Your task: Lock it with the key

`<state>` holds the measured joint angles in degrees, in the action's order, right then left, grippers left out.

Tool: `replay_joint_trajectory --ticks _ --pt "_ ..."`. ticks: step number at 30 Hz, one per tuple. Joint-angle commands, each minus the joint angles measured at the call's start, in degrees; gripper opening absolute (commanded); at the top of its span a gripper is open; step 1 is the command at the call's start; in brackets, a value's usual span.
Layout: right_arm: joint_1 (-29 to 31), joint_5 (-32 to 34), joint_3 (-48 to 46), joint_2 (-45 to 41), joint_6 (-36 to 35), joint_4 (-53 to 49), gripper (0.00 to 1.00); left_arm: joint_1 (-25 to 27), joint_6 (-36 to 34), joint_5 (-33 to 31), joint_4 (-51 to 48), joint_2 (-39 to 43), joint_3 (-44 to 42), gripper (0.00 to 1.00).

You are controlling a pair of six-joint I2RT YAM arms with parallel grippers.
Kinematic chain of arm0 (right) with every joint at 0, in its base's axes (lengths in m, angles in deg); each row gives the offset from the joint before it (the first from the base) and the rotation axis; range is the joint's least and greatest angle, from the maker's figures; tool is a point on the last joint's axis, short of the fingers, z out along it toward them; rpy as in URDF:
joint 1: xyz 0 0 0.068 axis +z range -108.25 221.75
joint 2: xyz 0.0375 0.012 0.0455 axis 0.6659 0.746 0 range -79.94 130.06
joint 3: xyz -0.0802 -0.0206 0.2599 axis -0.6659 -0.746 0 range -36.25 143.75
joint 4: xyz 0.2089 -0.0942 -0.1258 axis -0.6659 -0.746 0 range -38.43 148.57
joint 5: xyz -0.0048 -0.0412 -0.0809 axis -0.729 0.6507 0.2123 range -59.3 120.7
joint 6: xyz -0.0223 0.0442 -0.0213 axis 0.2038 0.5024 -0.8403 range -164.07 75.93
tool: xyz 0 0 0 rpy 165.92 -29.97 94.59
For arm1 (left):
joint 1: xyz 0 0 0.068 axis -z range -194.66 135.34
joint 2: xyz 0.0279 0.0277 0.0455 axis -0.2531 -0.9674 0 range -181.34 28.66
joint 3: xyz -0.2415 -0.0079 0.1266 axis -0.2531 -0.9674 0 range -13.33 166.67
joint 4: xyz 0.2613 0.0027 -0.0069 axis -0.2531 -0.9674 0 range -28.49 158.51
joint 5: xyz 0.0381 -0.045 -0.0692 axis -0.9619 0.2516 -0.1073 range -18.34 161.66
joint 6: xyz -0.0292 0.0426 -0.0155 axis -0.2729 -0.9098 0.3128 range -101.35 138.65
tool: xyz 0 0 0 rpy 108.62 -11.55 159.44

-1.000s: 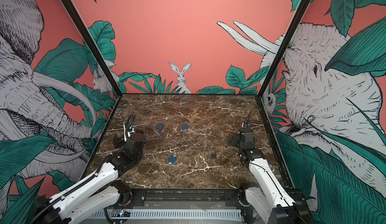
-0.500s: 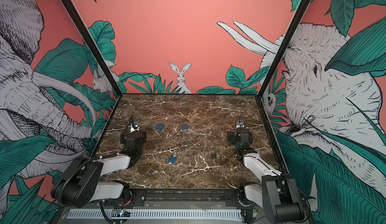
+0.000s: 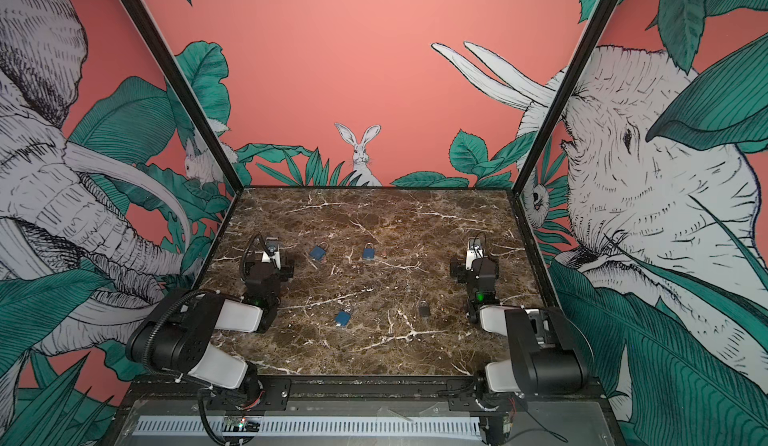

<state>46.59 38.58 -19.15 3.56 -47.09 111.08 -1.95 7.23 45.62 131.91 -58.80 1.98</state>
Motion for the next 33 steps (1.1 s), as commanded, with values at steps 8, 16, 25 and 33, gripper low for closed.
replay_joint_trajectory --ticks 8,16,25,33 --pt "-0.28 2.81 1.56 5.09 1.15 6.44 0.99 -4.73 4.11 7.23 -6.85 -2.34 5.73 1.0" --pt "-0.58 8.36 4.15 5.52 3.56 2.27 0.99 -5.85 5.53 8.24 -9.89 -1.42 6.39 0.99" --pt "-0.54 8.37 4.15 5.45 3.59 2.2 0.99 -6.52 5.73 9.54 -10.78 -1.92 7.23 1.0" --pt "-0.58 8.39 4.09 5.44 3.56 2.16 0.99 -7.09 6.05 10.81 -11.54 -1.7 7.45 1.0"
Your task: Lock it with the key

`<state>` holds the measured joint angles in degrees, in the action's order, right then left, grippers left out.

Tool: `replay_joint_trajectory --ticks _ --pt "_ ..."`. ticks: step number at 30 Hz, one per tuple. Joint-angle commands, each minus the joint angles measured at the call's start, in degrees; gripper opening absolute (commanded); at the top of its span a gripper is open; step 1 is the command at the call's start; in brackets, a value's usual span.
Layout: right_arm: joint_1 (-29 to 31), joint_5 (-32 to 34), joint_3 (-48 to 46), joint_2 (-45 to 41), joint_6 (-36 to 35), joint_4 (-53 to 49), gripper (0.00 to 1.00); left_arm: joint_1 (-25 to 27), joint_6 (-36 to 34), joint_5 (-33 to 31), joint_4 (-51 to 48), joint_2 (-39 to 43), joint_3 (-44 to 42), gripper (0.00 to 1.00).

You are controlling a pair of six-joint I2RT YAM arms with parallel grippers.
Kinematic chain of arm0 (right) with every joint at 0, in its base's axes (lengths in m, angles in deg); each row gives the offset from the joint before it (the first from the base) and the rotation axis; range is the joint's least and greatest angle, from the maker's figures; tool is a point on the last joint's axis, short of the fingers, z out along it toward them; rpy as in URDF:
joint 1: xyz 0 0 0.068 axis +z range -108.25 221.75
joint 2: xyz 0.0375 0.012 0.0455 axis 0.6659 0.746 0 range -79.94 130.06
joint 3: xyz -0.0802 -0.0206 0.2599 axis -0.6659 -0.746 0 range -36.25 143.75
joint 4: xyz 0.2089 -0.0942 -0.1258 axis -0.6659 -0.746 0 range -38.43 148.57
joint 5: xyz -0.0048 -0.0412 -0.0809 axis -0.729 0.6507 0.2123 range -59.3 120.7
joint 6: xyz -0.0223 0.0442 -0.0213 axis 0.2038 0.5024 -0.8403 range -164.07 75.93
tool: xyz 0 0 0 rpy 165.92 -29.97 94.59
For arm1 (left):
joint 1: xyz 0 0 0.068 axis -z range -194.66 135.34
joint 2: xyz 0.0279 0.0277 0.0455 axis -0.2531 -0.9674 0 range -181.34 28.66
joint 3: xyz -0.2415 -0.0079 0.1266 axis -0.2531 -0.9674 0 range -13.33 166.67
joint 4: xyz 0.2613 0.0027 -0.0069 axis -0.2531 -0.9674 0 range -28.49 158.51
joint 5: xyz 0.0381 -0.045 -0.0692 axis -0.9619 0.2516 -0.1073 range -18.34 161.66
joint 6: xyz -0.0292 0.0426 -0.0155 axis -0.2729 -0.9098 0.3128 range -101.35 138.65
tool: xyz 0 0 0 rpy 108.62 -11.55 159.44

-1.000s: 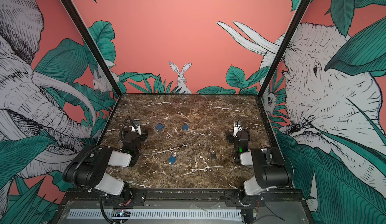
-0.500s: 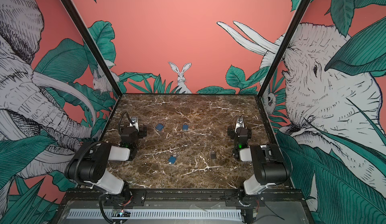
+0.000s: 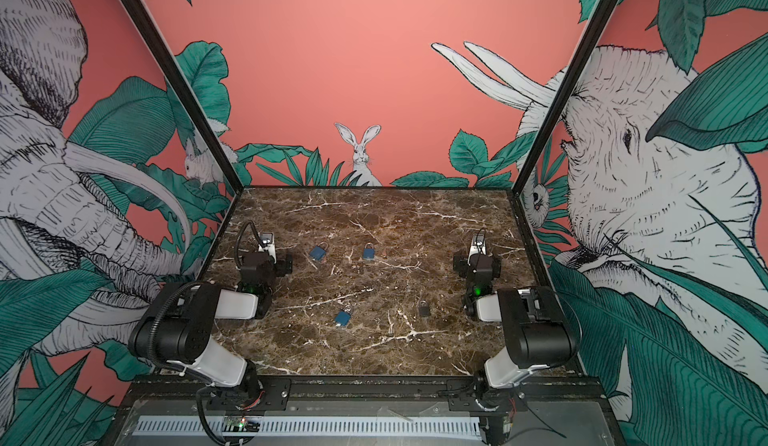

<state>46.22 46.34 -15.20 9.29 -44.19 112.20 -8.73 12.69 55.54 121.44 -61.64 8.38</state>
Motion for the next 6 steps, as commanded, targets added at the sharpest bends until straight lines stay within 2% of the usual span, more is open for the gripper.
replay_joint_trajectory --ticks 1,6 --pt "-0.16 0.6 0.17 -0.23 0.65 1.06 0.99 -0.35 0.53 0.86 -1.07 1.14 1.09 1.0" --pt "-0.16 0.62 0.21 -0.28 0.71 1.05 0.99 -0.29 0.44 0.9 -0.69 1.43 0.53 1.0"
